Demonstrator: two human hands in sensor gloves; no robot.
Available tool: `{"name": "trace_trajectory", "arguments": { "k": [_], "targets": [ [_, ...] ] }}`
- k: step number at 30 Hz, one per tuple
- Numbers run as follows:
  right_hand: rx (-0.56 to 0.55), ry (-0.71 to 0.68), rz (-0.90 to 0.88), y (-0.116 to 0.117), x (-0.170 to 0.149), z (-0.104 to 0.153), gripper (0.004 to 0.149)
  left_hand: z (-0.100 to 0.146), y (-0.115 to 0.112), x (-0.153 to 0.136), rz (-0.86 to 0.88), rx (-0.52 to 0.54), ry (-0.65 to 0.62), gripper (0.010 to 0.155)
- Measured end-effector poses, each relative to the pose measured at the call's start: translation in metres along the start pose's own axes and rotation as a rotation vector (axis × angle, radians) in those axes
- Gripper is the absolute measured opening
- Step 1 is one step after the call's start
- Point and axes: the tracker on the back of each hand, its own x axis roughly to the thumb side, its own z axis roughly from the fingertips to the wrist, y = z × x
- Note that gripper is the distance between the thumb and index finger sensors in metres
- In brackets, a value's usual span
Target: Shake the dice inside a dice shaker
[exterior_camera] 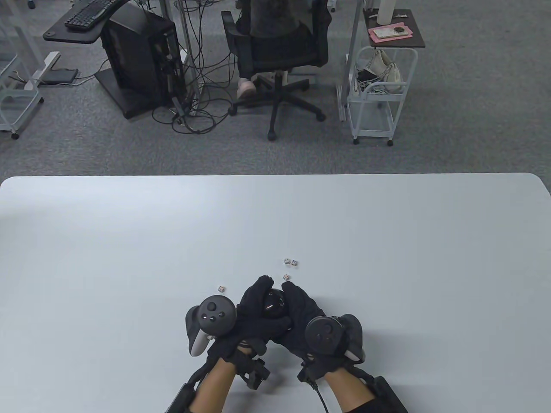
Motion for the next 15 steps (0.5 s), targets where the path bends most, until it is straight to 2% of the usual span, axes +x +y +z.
{"name": "trace_trajectory", "arguments": {
  "k": [7, 15],
  "targets": [
    [-0.010, 0.036, -0.072, -0.0015, -0.0042, 0.0001, 0.102, 0.0009, 0.0005, -0.0052, 0.115, 0.041, 0.016, 0.099],
    [-0.005, 0.037, -0.065, -0.0029, -0.0058, 0.0003, 0.098, 0.0010, -0.0001, -0.0091, 0.167, 0.013, 0.028, 0.098]
  ]
}}
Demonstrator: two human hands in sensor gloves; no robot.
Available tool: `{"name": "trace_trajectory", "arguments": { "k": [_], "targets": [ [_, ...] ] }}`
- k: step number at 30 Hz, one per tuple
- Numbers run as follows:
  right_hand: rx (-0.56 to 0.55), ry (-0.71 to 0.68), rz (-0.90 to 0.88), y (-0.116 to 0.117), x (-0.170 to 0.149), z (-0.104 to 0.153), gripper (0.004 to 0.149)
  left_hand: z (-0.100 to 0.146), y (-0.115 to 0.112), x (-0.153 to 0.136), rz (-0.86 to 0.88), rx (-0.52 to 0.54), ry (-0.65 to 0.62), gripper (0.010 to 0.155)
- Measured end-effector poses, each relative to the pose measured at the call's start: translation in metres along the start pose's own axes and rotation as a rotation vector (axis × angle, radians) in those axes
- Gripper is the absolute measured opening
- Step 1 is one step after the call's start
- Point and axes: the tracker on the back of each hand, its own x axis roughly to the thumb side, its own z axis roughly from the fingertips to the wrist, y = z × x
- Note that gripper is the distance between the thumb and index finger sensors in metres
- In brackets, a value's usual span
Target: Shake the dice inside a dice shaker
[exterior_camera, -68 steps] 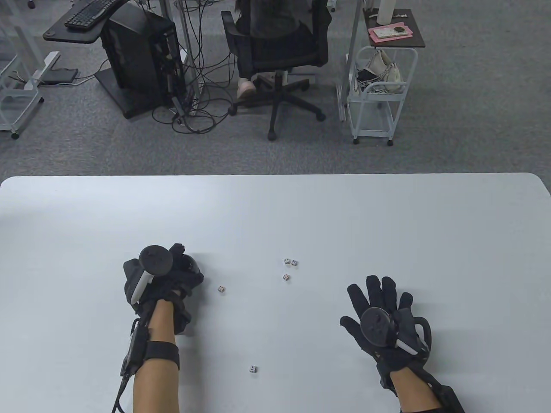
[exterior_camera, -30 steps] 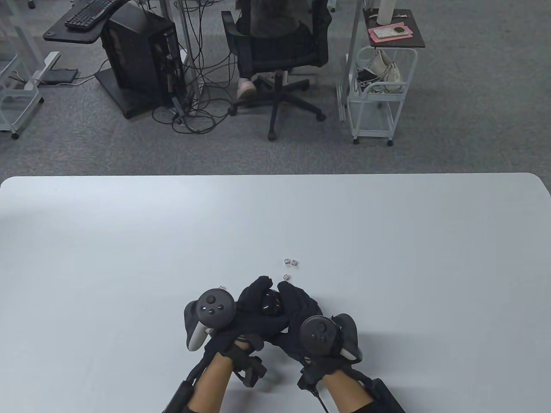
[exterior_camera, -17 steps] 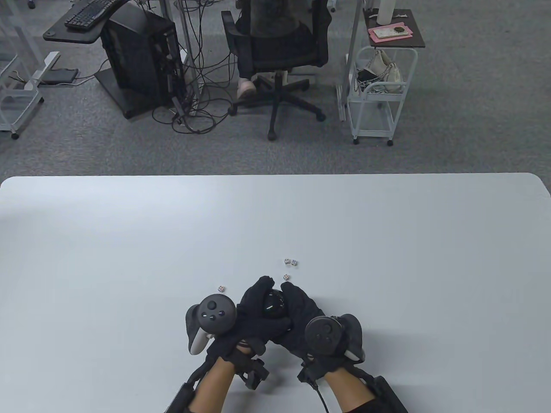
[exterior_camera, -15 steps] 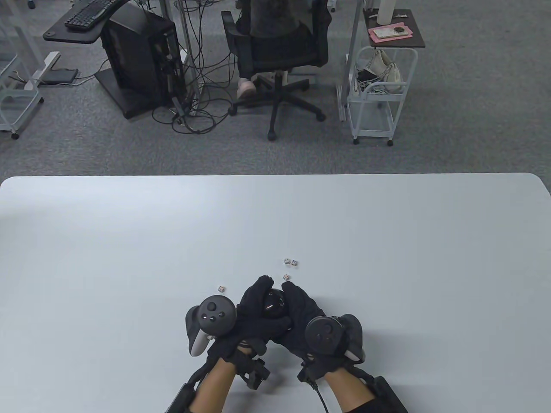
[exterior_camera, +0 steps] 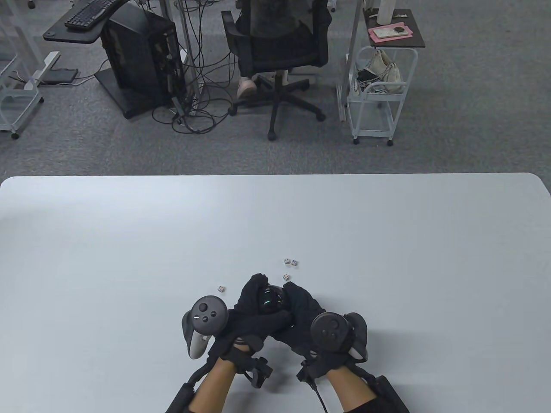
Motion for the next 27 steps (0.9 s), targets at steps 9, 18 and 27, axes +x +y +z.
{"name": "trace_trajectory", "arguments": {
  "k": [9, 18, 27],
  "targets": [
    [-0.007, -0.006, -0.003, 0.000, -0.001, 0.001, 0.098, 0.000, 0.002, -0.005, 0.102, -0.013, 0.020, 0.099],
    [-0.002, -0.004, -0.031, -0.003, -0.003, 0.003, 0.097, 0.001, 0.006, -0.012, 0.258, -0.029, 0.031, 0.098],
    [-0.020, 0.016, -0.007, -0.011, -0.009, 0.006, 0.096, 0.007, 0.042, -0.005, 0.105, 0.129, -0.030, 0.098]
  ]
}}
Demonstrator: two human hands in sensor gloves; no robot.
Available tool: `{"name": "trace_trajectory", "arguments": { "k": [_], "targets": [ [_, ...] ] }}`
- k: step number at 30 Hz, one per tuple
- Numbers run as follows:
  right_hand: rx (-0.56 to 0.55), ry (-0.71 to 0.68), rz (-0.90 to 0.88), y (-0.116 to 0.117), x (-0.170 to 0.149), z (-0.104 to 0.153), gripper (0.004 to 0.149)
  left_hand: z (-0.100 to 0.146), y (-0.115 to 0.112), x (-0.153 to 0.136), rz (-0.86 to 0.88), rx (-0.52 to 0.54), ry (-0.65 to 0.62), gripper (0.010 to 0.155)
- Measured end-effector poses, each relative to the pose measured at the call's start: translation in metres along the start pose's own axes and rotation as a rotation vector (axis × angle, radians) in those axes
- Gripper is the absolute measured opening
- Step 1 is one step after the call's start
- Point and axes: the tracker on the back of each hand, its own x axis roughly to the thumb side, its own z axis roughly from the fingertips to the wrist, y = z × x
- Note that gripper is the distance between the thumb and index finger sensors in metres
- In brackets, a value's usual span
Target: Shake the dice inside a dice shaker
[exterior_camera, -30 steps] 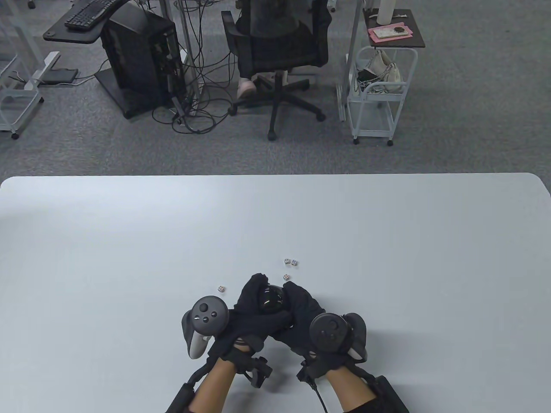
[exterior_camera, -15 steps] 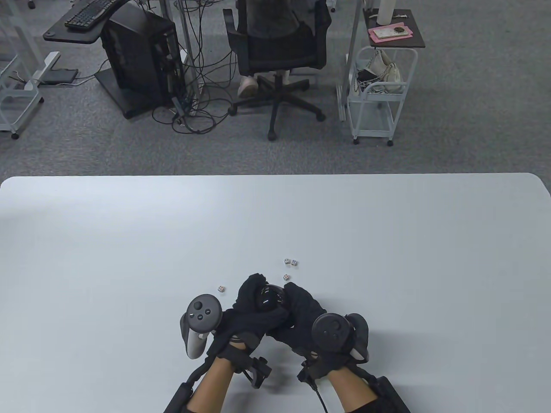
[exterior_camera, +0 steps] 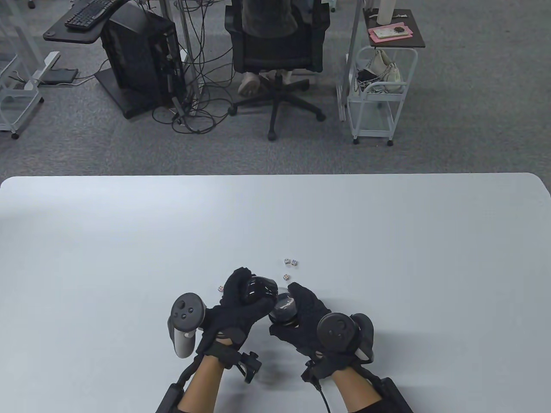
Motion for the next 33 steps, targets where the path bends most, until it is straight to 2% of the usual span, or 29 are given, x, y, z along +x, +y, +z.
{"name": "trace_trajectory", "arguments": {
  "k": [4, 7, 9, 13, 18, 20, 24, 27, 33],
  "targets": [
    [-0.024, 0.021, -0.012, -0.008, -0.005, 0.002, 0.096, 0.005, 0.037, 0.002, -0.279, 0.135, 0.053, 0.097],
    [-0.036, 0.035, -0.019, -0.013, -0.008, 0.004, 0.096, 0.009, 0.064, -0.006, -0.519, 0.195, 0.185, 0.096],
    [-0.039, 0.040, -0.025, -0.015, -0.010, 0.004, 0.096, 0.011, 0.076, -0.016, -0.597, 0.199, 0.301, 0.095],
    [-0.038, 0.044, -0.028, -0.016, -0.011, 0.005, 0.096, 0.013, 0.090, -0.042, -0.669, 0.205, 0.479, 0.094],
    [-0.036, 0.045, -0.029, -0.017, -0.011, 0.005, 0.096, 0.018, 0.104, -0.061, -0.727, 0.234, 0.620, 0.093],
    [-0.035, 0.047, -0.033, -0.018, -0.012, 0.005, 0.096, 0.019, 0.107, -0.064, -0.767, 0.258, 0.637, 0.093],
    [-0.032, 0.049, -0.037, -0.018, -0.012, 0.005, 0.096, 0.020, 0.108, -0.072, -0.799, 0.205, 0.706, 0.094],
    [-0.031, 0.049, -0.039, -0.019, -0.012, 0.006, 0.095, 0.022, 0.110, -0.078, -0.802, 0.223, 0.763, 0.094],
    [-0.031, 0.052, -0.039, -0.019, -0.012, 0.006, 0.096, 0.023, 0.114, -0.074, -0.822, 0.276, 0.759, 0.094]
  ]
}}
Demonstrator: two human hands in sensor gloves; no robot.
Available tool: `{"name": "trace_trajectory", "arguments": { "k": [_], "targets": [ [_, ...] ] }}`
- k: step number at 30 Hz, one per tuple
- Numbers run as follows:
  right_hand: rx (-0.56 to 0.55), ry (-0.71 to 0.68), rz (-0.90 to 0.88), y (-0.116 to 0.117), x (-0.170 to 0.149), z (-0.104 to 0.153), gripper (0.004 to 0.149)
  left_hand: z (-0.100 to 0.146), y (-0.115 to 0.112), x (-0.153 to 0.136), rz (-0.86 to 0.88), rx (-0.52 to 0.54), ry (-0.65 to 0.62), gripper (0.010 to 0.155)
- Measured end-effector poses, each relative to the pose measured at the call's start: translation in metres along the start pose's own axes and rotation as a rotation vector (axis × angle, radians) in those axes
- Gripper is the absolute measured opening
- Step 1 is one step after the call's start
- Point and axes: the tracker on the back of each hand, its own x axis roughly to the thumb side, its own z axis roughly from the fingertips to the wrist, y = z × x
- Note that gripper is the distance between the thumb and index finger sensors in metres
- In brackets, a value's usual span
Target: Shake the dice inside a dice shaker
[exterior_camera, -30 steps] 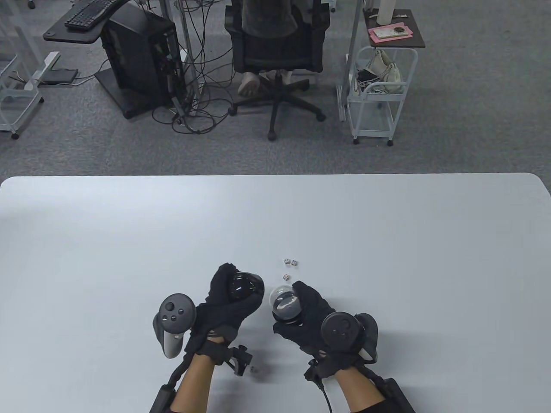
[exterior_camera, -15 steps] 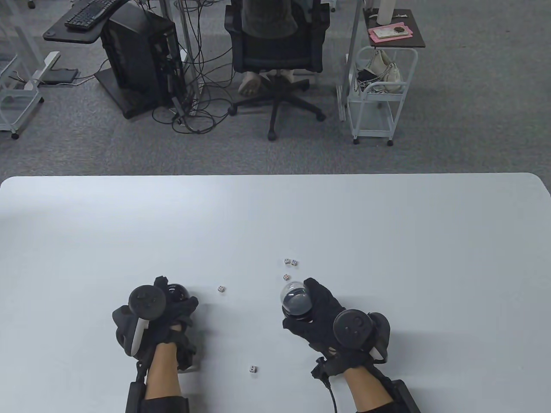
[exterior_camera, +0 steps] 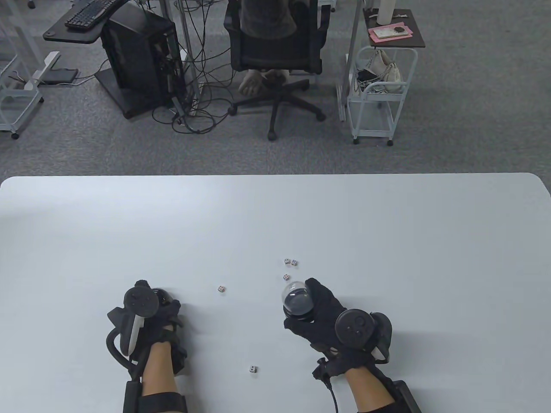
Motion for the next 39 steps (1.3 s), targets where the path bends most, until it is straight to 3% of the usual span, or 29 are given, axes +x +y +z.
{"name": "trace_trajectory", "arguments": {
  "k": [4, 9, 14, 18, 24, 39],
  "targets": [
    [0.001, 0.001, 0.000, 0.000, 0.000, 0.000, 0.095, 0.009, 0.011, 0.018, -0.001, 0.072, -0.117, 0.092],
    [0.012, -0.005, 0.035, 0.001, 0.002, 0.000, 0.095, 0.035, 0.020, 0.059, 0.090, 0.099, -0.449, 0.085],
    [0.053, -0.008, 0.066, 0.007, 0.002, -0.001, 0.095, 0.061, 0.005, 0.092, 0.349, -0.077, -0.713, 0.084],
    [0.079, -0.020, 0.095, 0.013, 0.005, -0.002, 0.095, 0.073, -0.011, 0.110, 0.370, -0.207, -0.841, 0.086],
    [0.121, -0.067, 0.149, 0.021, 0.012, -0.002, 0.095, 0.085, -0.031, 0.128, 0.459, -0.365, -0.913, 0.090],
    [0.168, -0.124, 0.200, 0.032, 0.021, -0.002, 0.095, 0.092, -0.051, 0.138, 0.396, -0.481, -0.932, 0.087]
  ]
}}
